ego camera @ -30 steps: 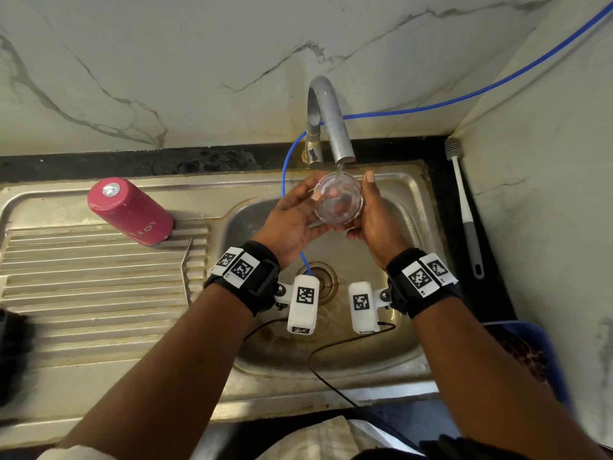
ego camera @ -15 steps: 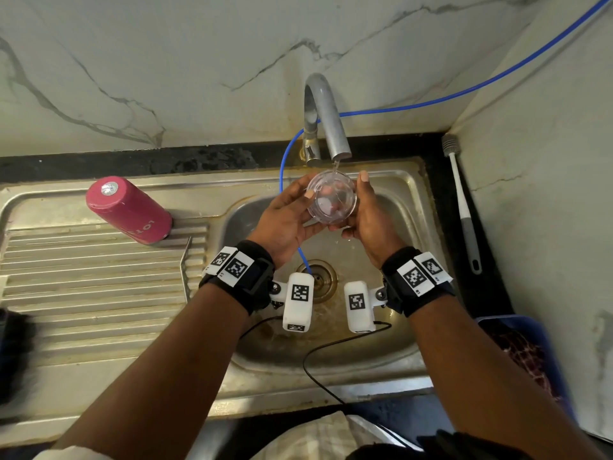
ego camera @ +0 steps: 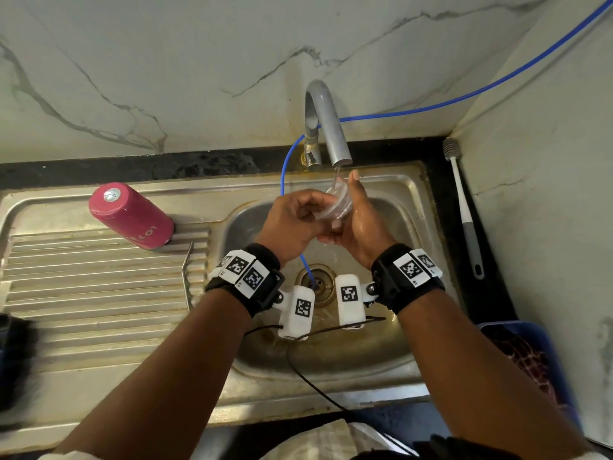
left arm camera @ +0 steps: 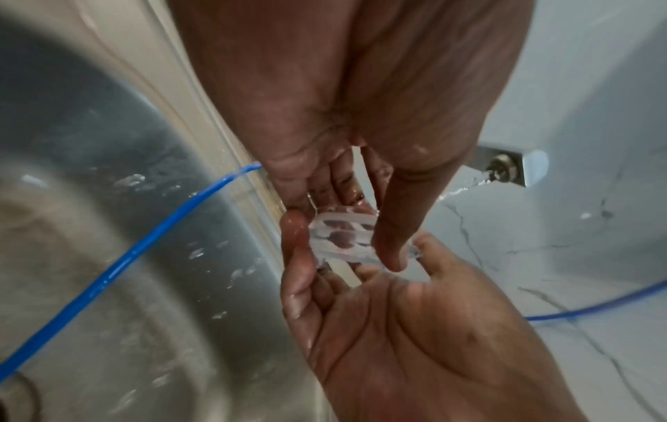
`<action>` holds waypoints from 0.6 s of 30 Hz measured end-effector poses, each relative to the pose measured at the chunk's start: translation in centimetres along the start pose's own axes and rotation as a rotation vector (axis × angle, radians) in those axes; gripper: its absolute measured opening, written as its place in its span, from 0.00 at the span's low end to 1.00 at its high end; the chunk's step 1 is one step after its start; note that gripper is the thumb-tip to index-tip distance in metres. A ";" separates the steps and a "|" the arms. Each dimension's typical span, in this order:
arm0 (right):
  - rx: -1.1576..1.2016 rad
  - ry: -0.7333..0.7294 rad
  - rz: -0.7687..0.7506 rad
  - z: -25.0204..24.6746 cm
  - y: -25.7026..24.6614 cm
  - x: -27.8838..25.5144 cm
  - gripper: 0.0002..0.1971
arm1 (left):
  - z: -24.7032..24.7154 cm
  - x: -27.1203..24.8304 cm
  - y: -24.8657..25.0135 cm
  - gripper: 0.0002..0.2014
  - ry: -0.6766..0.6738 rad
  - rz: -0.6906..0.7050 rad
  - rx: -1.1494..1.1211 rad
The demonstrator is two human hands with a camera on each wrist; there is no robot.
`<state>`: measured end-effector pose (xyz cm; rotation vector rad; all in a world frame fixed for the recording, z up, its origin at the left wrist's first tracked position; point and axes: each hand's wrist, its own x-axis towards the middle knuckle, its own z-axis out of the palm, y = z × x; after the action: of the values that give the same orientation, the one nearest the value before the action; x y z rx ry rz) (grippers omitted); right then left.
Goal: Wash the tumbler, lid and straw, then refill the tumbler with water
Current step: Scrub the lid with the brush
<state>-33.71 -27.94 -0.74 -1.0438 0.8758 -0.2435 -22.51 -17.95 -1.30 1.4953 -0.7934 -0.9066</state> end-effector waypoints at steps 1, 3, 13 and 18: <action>0.009 -0.002 -0.002 0.2 0.0 0.2 0.38 | 0.0 -0.1 0.1 0.17 0.000 0.006 0.026; -0.001 -0.005 -0.014 0.4 0.0 0.6 0.35 | -0.3 -0.1 0.1 0.16 0.025 -0.015 -0.022; -0.815 0.244 -0.424 -4.3 0.9 0.2 0.48 | -1.6 5.6 0.6 0.20 0.157 -0.314 -0.240; -1.006 0.110 -0.540 -5.8 0.4 -0.6 0.49 | 0.0 5.8 -0.3 0.19 0.154 -0.311 -0.147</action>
<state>-38.40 -31.19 -1.96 -2.2290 0.7955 -0.3181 -19.82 -22.97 -2.16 1.5610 -0.3790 -1.0403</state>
